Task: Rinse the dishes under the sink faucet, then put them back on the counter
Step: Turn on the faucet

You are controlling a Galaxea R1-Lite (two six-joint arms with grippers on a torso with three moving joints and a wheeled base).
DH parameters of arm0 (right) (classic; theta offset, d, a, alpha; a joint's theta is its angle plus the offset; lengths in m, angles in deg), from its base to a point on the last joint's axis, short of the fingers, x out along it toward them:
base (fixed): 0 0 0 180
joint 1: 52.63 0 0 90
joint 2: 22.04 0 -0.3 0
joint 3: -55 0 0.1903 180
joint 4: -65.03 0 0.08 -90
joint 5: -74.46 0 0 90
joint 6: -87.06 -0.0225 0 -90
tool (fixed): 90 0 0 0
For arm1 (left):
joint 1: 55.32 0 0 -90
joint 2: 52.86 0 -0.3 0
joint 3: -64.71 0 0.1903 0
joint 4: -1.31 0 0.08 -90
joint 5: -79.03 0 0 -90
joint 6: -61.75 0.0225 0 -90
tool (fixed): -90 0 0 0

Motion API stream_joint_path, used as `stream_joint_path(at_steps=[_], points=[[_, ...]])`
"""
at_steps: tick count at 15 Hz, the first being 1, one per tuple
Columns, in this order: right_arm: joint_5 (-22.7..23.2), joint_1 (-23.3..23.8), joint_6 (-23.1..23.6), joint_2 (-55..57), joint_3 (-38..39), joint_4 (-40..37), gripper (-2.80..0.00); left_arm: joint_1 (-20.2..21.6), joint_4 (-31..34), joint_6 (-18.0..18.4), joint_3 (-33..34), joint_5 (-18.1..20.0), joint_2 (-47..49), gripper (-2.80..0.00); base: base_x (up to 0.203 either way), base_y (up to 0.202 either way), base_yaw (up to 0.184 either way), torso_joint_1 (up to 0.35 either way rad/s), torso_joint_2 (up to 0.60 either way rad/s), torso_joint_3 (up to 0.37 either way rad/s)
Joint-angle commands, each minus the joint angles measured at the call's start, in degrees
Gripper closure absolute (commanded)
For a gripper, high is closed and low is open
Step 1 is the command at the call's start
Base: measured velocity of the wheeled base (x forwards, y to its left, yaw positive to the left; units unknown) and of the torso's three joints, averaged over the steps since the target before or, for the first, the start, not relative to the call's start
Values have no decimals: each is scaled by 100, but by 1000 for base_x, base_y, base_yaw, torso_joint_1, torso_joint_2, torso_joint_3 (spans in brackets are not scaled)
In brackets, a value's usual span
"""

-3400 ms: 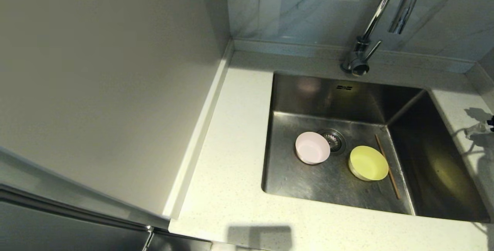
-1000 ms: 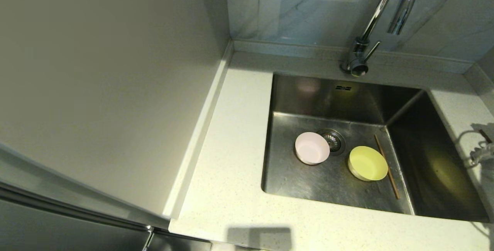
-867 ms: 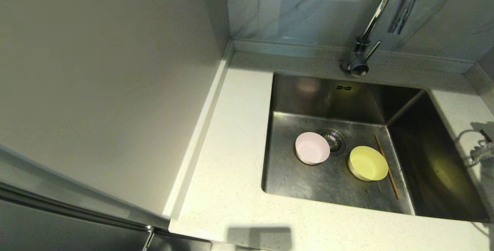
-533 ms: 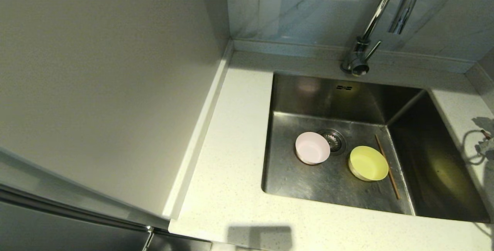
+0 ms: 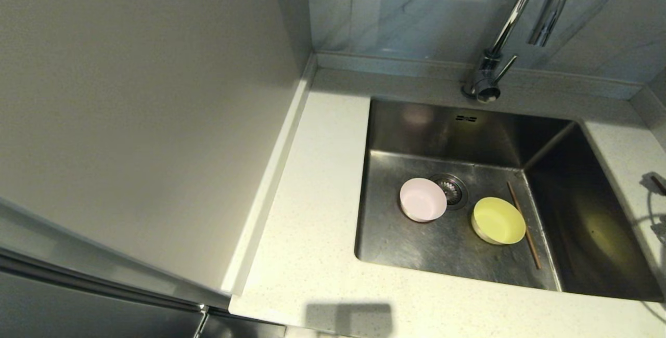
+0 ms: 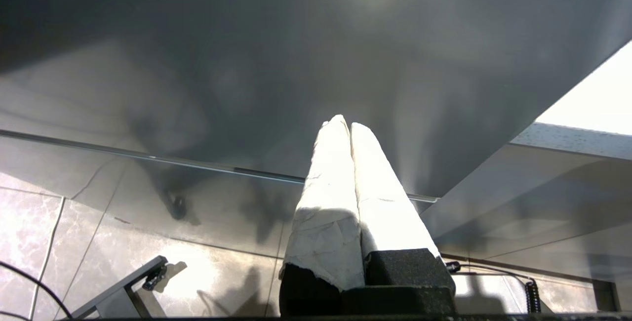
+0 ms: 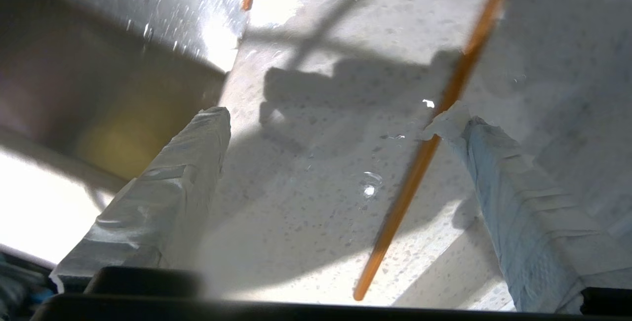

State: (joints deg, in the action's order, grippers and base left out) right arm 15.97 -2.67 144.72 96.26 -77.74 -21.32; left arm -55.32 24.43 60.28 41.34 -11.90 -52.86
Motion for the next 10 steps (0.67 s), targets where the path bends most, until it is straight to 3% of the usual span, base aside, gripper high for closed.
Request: stream_joint_path(at_steps=[1, 5, 10], points=[[71, 15, 272, 0, -23, -38, -280, 0, -2, -2, 0, -3, -18, 0, 0, 0, 0, 0, 0, 0], [-94, -82, 448, -69, 44, 283, -280, 0, -2, -2, 0, -3, -18, 0, 0, 0, 0, 0, 0, 0], [-883, -379, 474, -393, 995, 1821, -280, 0, -2, -2, 0, -3, -18, 0, 0, 0, 0, 0, 0, 0]])
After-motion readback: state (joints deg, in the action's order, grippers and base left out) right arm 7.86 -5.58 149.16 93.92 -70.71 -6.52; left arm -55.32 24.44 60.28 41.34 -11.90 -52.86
